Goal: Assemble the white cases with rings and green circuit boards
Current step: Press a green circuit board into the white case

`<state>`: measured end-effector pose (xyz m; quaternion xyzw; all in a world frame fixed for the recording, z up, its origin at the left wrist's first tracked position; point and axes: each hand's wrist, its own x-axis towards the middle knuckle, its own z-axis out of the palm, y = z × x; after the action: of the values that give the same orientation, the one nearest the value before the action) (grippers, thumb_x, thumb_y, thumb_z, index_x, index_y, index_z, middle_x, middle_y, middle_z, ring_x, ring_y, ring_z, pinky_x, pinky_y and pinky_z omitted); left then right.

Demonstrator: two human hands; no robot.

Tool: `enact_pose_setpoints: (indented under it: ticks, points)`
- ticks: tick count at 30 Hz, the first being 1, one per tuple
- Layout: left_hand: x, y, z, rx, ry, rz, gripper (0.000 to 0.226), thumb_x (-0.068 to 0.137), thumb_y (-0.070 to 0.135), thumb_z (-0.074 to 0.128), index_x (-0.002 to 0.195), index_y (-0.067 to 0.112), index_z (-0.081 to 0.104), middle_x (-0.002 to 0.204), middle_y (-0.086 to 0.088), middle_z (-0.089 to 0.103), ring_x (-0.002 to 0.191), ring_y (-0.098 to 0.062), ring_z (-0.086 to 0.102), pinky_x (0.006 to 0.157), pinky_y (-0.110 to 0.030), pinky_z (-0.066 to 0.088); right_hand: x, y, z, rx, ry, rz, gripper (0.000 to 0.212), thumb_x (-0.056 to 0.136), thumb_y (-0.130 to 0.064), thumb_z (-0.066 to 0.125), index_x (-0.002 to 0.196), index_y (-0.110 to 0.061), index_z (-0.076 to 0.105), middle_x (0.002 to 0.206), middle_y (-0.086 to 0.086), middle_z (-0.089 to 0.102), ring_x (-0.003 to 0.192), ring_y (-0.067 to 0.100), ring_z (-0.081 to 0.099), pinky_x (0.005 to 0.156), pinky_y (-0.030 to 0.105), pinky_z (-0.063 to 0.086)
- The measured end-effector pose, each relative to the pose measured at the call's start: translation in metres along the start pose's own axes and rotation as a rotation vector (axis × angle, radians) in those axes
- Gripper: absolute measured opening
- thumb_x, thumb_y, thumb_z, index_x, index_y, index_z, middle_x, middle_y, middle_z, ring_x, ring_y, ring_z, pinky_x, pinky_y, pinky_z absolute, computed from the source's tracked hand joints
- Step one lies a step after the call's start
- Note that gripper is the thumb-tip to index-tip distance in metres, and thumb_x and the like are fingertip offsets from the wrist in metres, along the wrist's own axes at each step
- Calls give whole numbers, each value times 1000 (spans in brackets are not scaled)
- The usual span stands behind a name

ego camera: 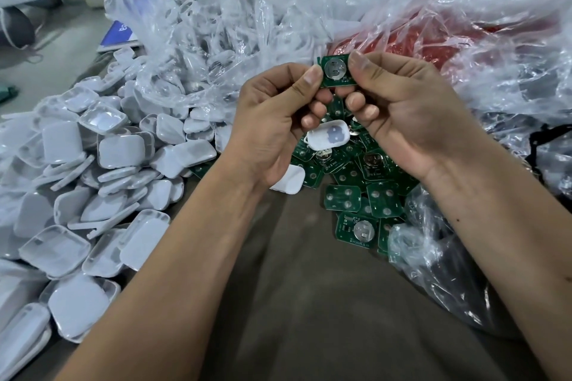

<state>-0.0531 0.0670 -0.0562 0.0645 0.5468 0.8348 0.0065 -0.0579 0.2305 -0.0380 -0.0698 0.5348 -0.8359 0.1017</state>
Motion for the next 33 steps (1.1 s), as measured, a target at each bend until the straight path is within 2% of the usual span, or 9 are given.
enact_pose_setpoints:
  ticks: [17,21,26,29,33]
  points:
    - [-2,-1,7,22,86,-15,25,100,1,58,76,6,63,68,-11,59,53,-11,51,45,-14,41,2,1,-2,-18,19,-7,14,86,-20,67,87,-6,70,75,9,69,56,6,57,48,12,46]
    - [-2,0,8,42,84,-2,23,100,2,58,78,5,61,67,-9,59,54,-12,48,45,-14,39,2,2,-3,-23,23,-11,13,97,-15,63,90,-5,69,75,8,70,56,6,58,48,12,46]
    - [-3,0,10,50,92,11,22,101,2,57,80,3,62,66,-8,60,54,-12,49,45,-15,38,1,1,-1,-10,21,-31,15,90,-19,66,92,-4,69,73,7,69,56,6,57,48,12,46]
    - [-2,-2,12,161,120,46,25,104,7,55,80,4,63,66,-5,60,52,-12,49,45,-18,38,1,3,1,-112,92,-93,14,98,-13,65,87,-5,69,69,6,69,53,8,58,46,14,45]
    - [1,-4,13,295,188,110,30,107,16,52,78,10,59,61,-2,56,46,-12,47,42,-21,33,1,7,5,-236,131,-105,20,99,-12,67,80,-6,65,63,6,64,45,12,53,38,19,38]
